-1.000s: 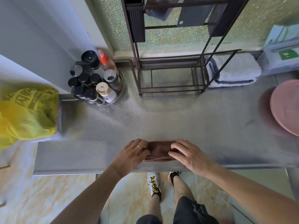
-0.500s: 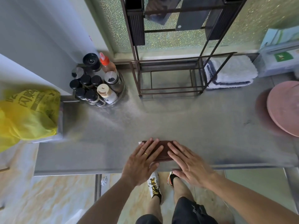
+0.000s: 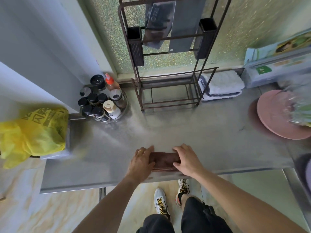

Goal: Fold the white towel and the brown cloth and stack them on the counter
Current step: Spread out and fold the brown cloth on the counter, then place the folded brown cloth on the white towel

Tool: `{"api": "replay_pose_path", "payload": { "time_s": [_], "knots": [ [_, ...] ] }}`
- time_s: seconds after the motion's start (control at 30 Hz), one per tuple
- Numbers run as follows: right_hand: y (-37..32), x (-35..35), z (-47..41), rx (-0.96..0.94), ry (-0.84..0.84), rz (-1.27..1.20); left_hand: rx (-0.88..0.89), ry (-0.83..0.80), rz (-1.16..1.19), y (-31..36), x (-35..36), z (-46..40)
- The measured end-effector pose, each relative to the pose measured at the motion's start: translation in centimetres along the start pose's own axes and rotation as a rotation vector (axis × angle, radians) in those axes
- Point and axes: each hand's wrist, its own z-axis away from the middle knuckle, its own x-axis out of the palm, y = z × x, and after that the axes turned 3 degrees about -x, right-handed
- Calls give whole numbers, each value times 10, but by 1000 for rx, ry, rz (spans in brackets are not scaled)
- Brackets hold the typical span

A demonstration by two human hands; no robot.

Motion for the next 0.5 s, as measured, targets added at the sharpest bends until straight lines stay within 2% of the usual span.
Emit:
{"api": "replay_pose_path", "payload": {
  "time_s": [0.1,0.3,0.4,0.5],
  "knots": [
    [3,-10,4,50,-88,-55,-29,-37,11,8,-5,-5],
    [65,-63,19,212,-171,-372,-117,-147,282,68,-6,-27],
    [125,-93,18,280,-80,-525,-80,-168,358,122,-1,-51],
    [170,-141,11,371,66,-711,-13,-98,460,192,3,-82]
  ]
}}
